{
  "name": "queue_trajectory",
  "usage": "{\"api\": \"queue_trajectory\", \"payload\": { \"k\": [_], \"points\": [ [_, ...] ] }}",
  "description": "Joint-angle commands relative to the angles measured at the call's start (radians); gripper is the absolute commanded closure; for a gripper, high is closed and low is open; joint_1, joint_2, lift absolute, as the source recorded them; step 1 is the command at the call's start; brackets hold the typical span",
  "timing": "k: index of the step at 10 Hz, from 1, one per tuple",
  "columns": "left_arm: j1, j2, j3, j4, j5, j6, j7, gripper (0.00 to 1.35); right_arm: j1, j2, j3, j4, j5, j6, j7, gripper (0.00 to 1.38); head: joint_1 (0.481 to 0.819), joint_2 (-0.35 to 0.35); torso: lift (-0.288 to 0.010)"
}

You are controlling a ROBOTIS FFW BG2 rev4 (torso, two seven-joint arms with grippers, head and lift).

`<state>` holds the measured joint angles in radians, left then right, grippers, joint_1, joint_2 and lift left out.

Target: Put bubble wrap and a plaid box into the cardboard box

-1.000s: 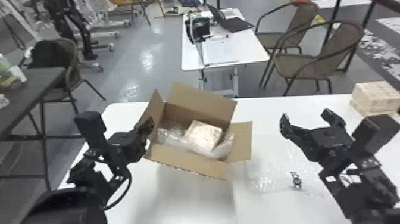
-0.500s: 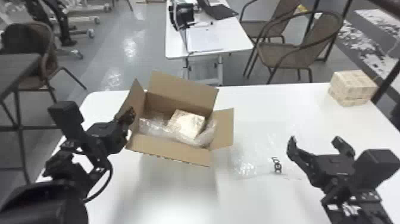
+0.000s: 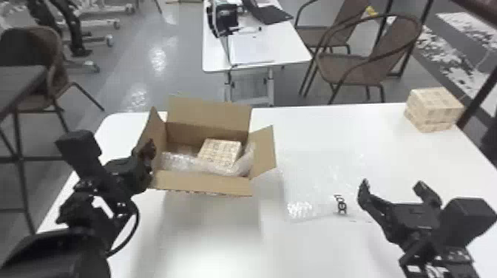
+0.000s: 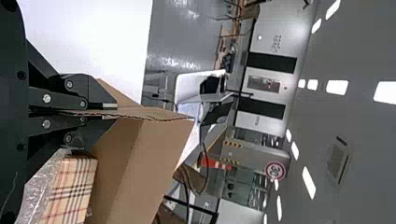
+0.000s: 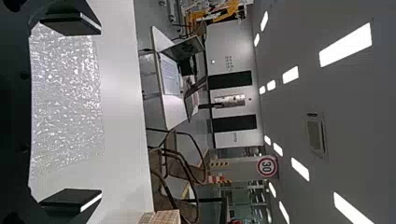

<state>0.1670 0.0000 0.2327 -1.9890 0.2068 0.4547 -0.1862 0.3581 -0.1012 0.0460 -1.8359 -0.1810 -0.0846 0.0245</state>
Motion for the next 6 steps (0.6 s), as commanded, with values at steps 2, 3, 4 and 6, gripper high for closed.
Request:
{"api": "queue_trajectory", "payload": {
  "k": [2, 3, 4, 6],
  "points": [
    [0.017, -0.003, -0.038, 0.05, 0.126, -0.067, 0.178, 1.22, -0.001, -0.002, 0.0, 0.001, -0.002, 0.009, 0.0, 0.08, 0.695, 0.091, -0.109],
    [0.012, -0.003, -0.042, 0.065, 0.164, -0.067, 0.226, 1.22, -0.001, -0.002, 0.002, 0.0, -0.002, 0.012, 0.0, 0.08, 0.695, 0.097, -0.109],
    [0.009, -0.003, -0.049, 0.085, 0.218, -0.083, 0.271, 1.22, 0.001, -0.002, 0.002, -0.002, -0.002, 0.016, 0.0, 0.08, 0.695, 0.1, -0.109],
    [0.016, -0.003, -0.056, 0.104, 0.283, -0.123, 0.341, 1.22, 0.002, -0.002, 0.002, -0.006, 0.005, 0.023, 0.003, 0.08, 0.695, 0.104, -0.109]
  ]
}}
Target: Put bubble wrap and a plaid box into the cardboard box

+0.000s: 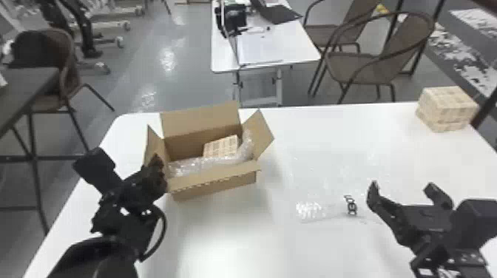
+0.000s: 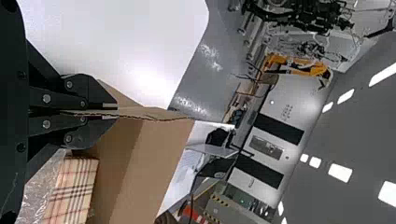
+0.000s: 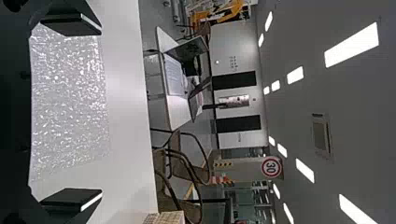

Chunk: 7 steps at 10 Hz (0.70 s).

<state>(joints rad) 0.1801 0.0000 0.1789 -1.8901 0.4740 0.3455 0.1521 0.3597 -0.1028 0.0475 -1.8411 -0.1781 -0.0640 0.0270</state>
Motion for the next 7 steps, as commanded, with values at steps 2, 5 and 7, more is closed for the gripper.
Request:
{"api": "queue_trajectory", "payload": {
  "k": [2, 5, 7],
  "points": [
    [0.006, -0.003, -0.019, 0.036, 0.049, -0.089, 0.087, 1.22, -0.001, 0.0, 0.002, -0.003, 0.005, 0.009, 0.01, 0.08, 0.695, 0.119, -0.109],
    [0.021, -0.003, -0.032, 0.094, 0.025, -0.275, 0.144, 1.22, -0.005, 0.0, 0.005, -0.001, 0.005, 0.024, 0.025, 0.08, 0.695, 0.145, -0.109],
    [0.064, -0.003, -0.032, 0.088, -0.006, -0.387, 0.182, 1.22, -0.007, 0.0, 0.009, 0.002, 0.003, 0.026, 0.028, 0.08, 0.695, 0.166, -0.109]
  ]
}}
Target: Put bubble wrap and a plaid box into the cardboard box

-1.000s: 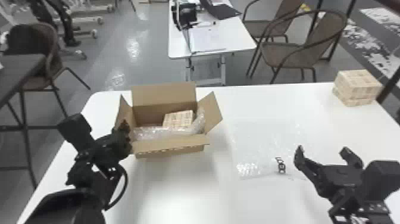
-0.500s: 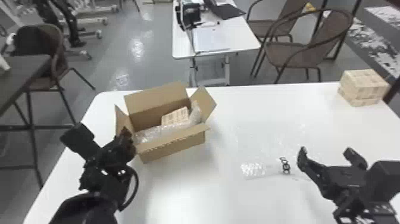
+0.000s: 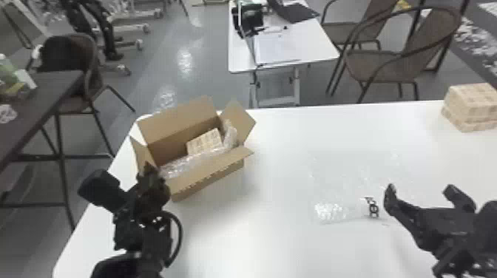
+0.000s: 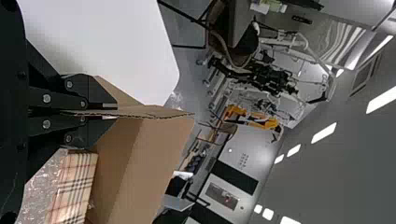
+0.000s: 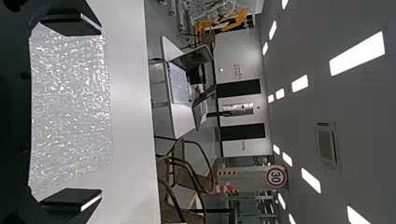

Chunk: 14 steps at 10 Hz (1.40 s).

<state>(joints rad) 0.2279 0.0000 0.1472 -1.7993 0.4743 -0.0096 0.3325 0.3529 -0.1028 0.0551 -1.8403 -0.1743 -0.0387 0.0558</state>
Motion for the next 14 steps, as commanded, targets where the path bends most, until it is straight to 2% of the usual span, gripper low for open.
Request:
{"api": "queue_trajectory", "payload": {
  "k": [1, 2, 7, 8, 9, 10, 11, 12, 13, 14],
  "points": [
    [0.051, -0.003, 0.0, -0.031, -0.013, -0.046, 0.02, 1.22, 0.0, 0.0, 0.0, 0.001, -0.001, 0.0, 0.001, 0.08, 0.695, 0.192, -0.109],
    [0.085, -0.003, -0.011, -0.058, -0.04, -0.064, 0.065, 1.22, 0.0, 0.0, 0.0, 0.001, -0.001, 0.0, 0.001, 0.08, 0.695, 0.199, -0.109],
    [0.145, -0.003, 0.009, -0.072, -0.069, -0.102, 0.125, 1.22, -0.003, -0.003, 0.002, 0.001, -0.001, 0.0, 0.013, 0.08, 0.695, 0.236, -0.109],
    [0.148, -0.003, 0.011, -0.072, -0.069, -0.112, 0.126, 1.15, -0.003, -0.003, 0.002, 0.001, -0.001, 0.0, 0.013, 0.08, 0.695, 0.246, -0.109],
    [0.148, -0.003, 0.006, -0.077, -0.1, -0.125, 0.135, 0.73, -0.003, -0.003, 0.002, 0.001, -0.001, 0.0, 0.013, 0.08, 0.695, 0.253, -0.109],
    [0.145, -0.003, 0.005, -0.088, -0.131, -0.122, 0.135, 0.18, -0.003, -0.003, 0.002, 0.001, -0.001, 0.0, 0.013, 0.08, 0.695, 0.257, -0.109],
    [0.142, -0.003, 0.006, -0.095, -0.123, -0.104, 0.135, 0.0, -0.003, -0.003, 0.002, 0.001, -0.001, 0.0, 0.015, 0.08, 0.695, 0.256, -0.109],
    [0.143, -0.003, -0.001, -0.095, -0.112, -0.104, 0.134, 0.04, -0.003, -0.003, 0.002, 0.001, -0.001, 0.0, 0.015, 0.08, 0.695, 0.255, -0.109],
    [0.145, -0.003, -0.003, -0.095, -0.134, -0.122, 0.137, 0.3, -0.003, -0.003, 0.002, 0.001, -0.001, 0.0, 0.015, 0.08, 0.695, 0.252, -0.109],
    [0.151, -0.003, 0.008, -0.097, -0.2, -0.144, 0.145, 0.47, -0.003, -0.003, 0.002, 0.001, -0.001, 0.0, 0.015, 0.08, 0.695, 0.249, -0.109]
  ]
}}
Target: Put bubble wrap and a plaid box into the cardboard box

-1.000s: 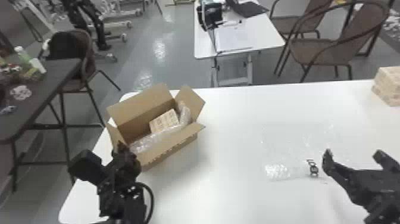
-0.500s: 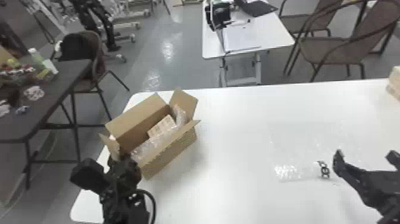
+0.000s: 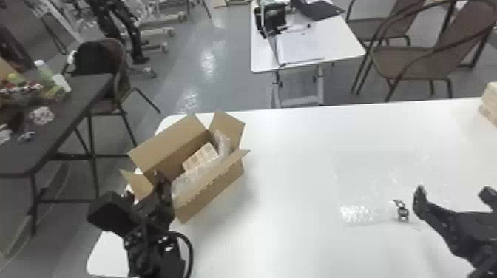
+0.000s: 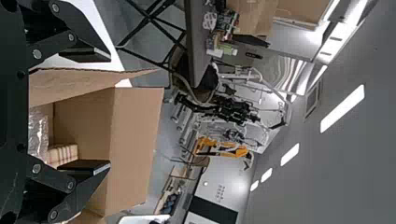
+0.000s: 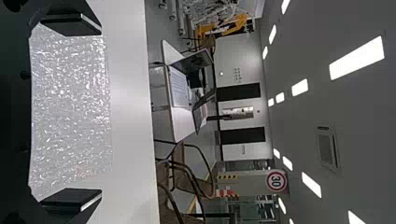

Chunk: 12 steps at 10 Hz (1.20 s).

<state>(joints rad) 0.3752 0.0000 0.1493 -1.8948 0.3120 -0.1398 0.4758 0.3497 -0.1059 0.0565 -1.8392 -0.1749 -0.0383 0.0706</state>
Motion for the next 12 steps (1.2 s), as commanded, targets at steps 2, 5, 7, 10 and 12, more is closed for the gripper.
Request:
{"api": "queue_trajectory", "payload": {
  "k": [2, 5, 7, 10, 12],
  "points": [
    [0.027, -0.003, 0.046, -0.03, -0.149, -0.026, 0.004, 0.47, 0.0, -0.001, 0.0, 0.0, 0.0, 0.0, 0.002, 0.08, 0.695, 0.259, -0.109],
    [0.117, -0.003, 0.062, -0.162, -0.26, -0.04, -0.031, 0.48, 0.008, -0.001, -0.001, -0.008, 0.015, 0.0, 0.0, 0.08, 0.695, 0.288, -0.109],
    [0.139, -0.003, 0.035, -0.224, -0.338, -0.024, -0.141, 0.48, 0.014, -0.003, -0.003, -0.028, 0.041, 0.006, 0.0, 0.08, 0.695, 0.276, -0.109],
    [0.191, 0.049, -0.103, -0.236, -0.341, -0.009, -0.149, 0.46, 0.037, -0.001, -0.009, -0.049, 0.048, 0.014, -0.005, 0.08, 0.695, 0.191, -0.109],
    [0.246, 0.057, -0.146, -0.225, -0.353, -0.004, -0.151, 0.46, 0.077, -0.001, -0.014, -0.08, 0.061, 0.012, -0.034, 0.08, 0.695, 0.147, -0.109]
  ]
}}
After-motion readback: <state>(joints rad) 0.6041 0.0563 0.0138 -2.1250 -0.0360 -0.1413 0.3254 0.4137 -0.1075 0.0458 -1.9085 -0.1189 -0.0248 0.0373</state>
